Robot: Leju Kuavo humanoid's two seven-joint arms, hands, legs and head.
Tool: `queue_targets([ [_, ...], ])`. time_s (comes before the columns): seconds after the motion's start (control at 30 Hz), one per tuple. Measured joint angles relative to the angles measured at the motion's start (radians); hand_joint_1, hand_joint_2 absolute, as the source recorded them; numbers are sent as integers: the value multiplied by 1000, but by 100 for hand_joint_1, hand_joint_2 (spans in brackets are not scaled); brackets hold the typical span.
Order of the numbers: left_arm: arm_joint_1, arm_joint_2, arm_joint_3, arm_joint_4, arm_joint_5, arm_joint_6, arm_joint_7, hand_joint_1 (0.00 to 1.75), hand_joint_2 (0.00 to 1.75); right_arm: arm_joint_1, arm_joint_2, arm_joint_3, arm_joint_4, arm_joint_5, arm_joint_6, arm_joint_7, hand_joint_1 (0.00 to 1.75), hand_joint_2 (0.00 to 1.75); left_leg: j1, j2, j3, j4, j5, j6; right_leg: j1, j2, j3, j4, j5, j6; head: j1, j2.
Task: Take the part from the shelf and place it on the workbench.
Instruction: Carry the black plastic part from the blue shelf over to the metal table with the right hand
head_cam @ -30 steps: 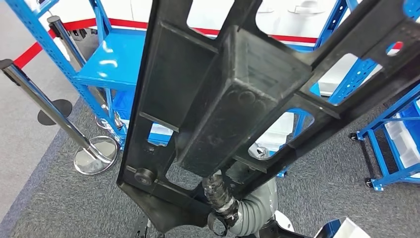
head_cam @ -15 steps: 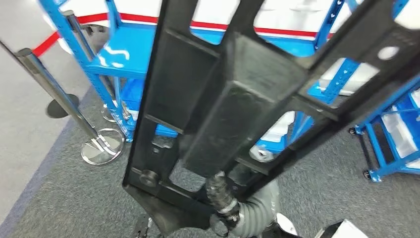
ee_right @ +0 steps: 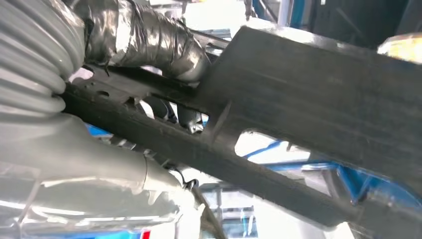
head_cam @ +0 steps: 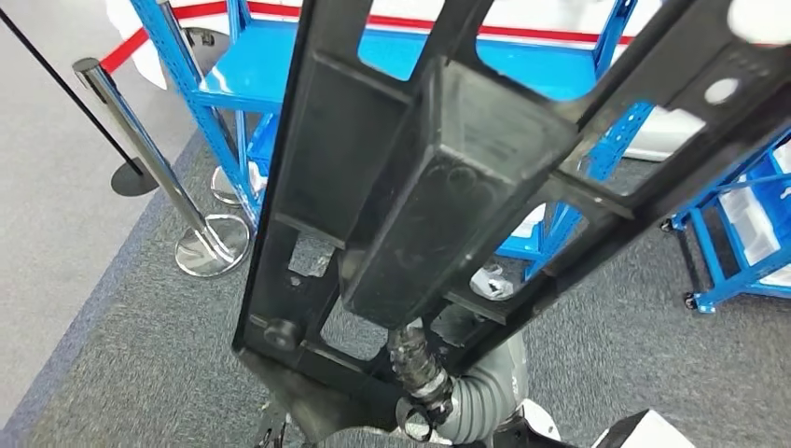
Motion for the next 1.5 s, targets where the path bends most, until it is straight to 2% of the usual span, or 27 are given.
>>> queue_targets([
  [0.07, 1, 0, -2, 0, 0, 0, 4, 0, 175, 1, -1, 0, 1, 0, -5, 0, 166, 175, 1, 7, -20, -2, 27, 16, -3, 4, -9, 5, -12, 10, 2, 0],
  [0.1, 1, 0, -2, 0, 0, 0, 6, 0, 175, 2, -1, 0, 1, 0, -7, 0, 166, 175, 3, 10, -32, -4, 44, 27, -3, 7, -19, 31, -51, 12, 5, 0],
  [0.17, 1, 0, -3, 0, 0, 0, 8, 0, 175, 3, -2, 0, 1, 0, -8, 0, 166, 175, 2, 14, -65, -4, 76, 39, -3, 11, -42, 141, -175, 13, 10, 0],
  [0.2, 1, 0, -3, 0, 0, 0, 8, 0, 175, 3, -2, 0, 2, 0, -8, 1, 166, 175, 1, 16, -84, -3, 91, 42, -3, 12, -48, 207, -217, 14, 11, 0],
  [0.23, 1, 0, -3, 0, 0, 0, 9, 0, 175, 3, -2, 0, 2, -1, -8, 1, 166, 175, -1, 16, -105, -1, 106, 42, -4, 13, -46, 263, -230, 16, 13, 0],
  [0.3, 1, 0, -3, 0, 0, 0, 9, 0, 175, 4, -2, 0, 4, -1, -9, 1, 166, 175, -2, 18, -150, 8, 134, 38, -5, 13, -9, 296, -179, 17, 15, 0],
  [0.33, 1, 0, -3, 0, 0, 0, 10, 0, 175, 3, -2, 0, 5, -1, -10, 1, 166, 175, -2, 19, -172, 14, 146, 35, -7, 13, 28, 271, -151, 18, 16, 0],
  [0.37, 1, 0, -3, 0, 0, 0, 10, 0, 175, 3, -2, 0, 5, -1, -11, 1, 166, 175, -2, 18, -193, 23, 157, 30, -7, 13, 83, 213, -147, 17, 17, 0],
  [0.4, 2, 0, -3, 0, 0, 0, 11, 0, 175, 2, -2, 0, 6, -1, -11, 1, 166, 175, -3, 18, -210, 32, 167, 25, -6, 14, 142, 134, -170, 16, 17, 0],
  [0.47, 3, 1, -4, 0, 0, 1, 11, 0, 175, 2, -1, 0, 6, -1, -11, 0, 166, 175, -3, 17, -228, 43, 186, 13, 0, 16, 212, 22, -220, 12, 18, 0],
  [0.53, 5, 1, -4, 0, 0, 1, 11, 0, 175, 3, -1, 0, 6, -1, -11, 0, 166, 175, 1, 16, -234, 42, 202, 0, 3, 15, 206, 5, -216, 1, 22, 0],
  [0.6, 7, 1, -4, 0, 1, 1, 11, 0, 175, 2, 0, 0, 7, -1, -11, 0, 166, 175, 6, 14, -250, 68, 156, -11, 2, 11, 185, 4, -192, -16, 22, 0],
  [0.7, 8, 1, -5, 0, 2, 2, 11, 0, 175, 2, 0, 0, 8, -2, -11, 1, 166, 175, 8, 13, -279, 218, -3, -20, 3, 7, 142, 4, -152, -32, 15, 0],
  [0.73, 8, 1, -6, 0, 2, 1, 12, 0, 175, 2, 0, 0, 9, -1, -12, 1, 166, 175, 8, 13, -278, 271, -23, -21, 5, 7, 125, 5, -138, -33, 15, 0],
  [0.8, 6, 1, -9, 0, 1, 1, 17, 0, 175, 2, 0, 0, 11, 0, -14, 2, 166, 175, 8, 13, -249, 313, 17, -19, 7, 6, 87, 8, -108, -33, 14, 0],
  [0.87, 5, 2, -11, 0, 0, 0, 21, 0, 175, 3, 0, 0, 11, 0, -19, 6, 166, 175, 6, 13, -164, 244, 69, -11, 8, 7, 49, 12, -81, -31, 14, 0],
  [0.93, 1, 3, -12, 0, 1, 0, 22, 0, 175, 2, 0, 0, 12, -2, -21, 11, 166, 175, -2, 13, -47, 92, 39, -1, 7, 6, 27, 13, -57, -25, 15, 0],
  [0.97, -2, 4, -13, 0, 8, 3, 20, 0, 175, 1, 1, 0, 13, -8, -18, 11, 166, 175, -6, 12, -11, 34, 19, 3, 6, 4, 23, 11, -46, -20, 15, 0],
  [1.03, -3, 6, -13, 0, 32, 16, 11, 0, 175, -5, 6, 2, 19, -38, -1, 3, 166, 175, -13, 11, 2, -12, 13, 11, 2, 0, 20, 1, -20, -9, 15, 0],
  [1.1, 0, 7, -9, 0, 74, 32, -8, 0, 175, -19, 17, 10, 35, -84, 32, -19, 166, 175, -11, 14, -14, -22, 45, 23, 1, 3, 5, 10, -38, -1, 17, 0],
  [1.2, 2, 5, 8, 0, 129, 37, -36, 0, 175, -48, 46, 30, 82, -213, 122, -84, 166, 175, -6, 20, -64, -25, 92, 36, 2, 10, -37, 155, -190, 6, 22, 0],
  [1.23, 2, 3, 14, 0, 139, 35, -41, 0, 175, -55, 54, 34, 100, -265, 156, -109, 166, 175, -6, 20, -86, -18, 105, 38, 0, 11, -44, 220, -223, 10, 23, 0],
  [1.27, 2, 1, 19, 0, 143, 33, -44, 0, 175, -59, 60, 37, 115, -306, 182, -129, 166, 175, -5, 20, -109, -10, 118, 37, -2, 11, -41, 268, -228, 14, 23, 0],
  [1.3, 2, -1, 23, 0, 146, 33, -45, 0, 175, -62, 63, 39, 127, -329, 197, -141, 166, 175, -4, 20, -132, -1, 128, 35, -5, 11, -27, 288, -208, 18, 23, 0],
  [1.37, 3, -4, 27, 0, 147, 32, -45, 0, 175, -69, 66, 42, 145, -346, 207, -149, 166, 175, 1, 20, -179, 23, 147, 24, -14, 11, 44, 234, -160, 25, 24, 0],
  [1.43, 5, -5, 29, 0, 148, 32, -44, 0, 175, -74, 72, 43, 156, -352, 205, -149, 166, 175, 3, 19, -219, 51, 161, 10, -13, 14, 135, 108, -184, 27, 22, 0],
  [1.5, 6, -5, 31, 0, 149, 31, -37, 0, 175, -78, 81, 43, 166, -352, 192, -147, 166, 175, 4, 18, -236, 67, 176, -3, -6, 18, 167, 42, -218, 18, 20, 0],
])
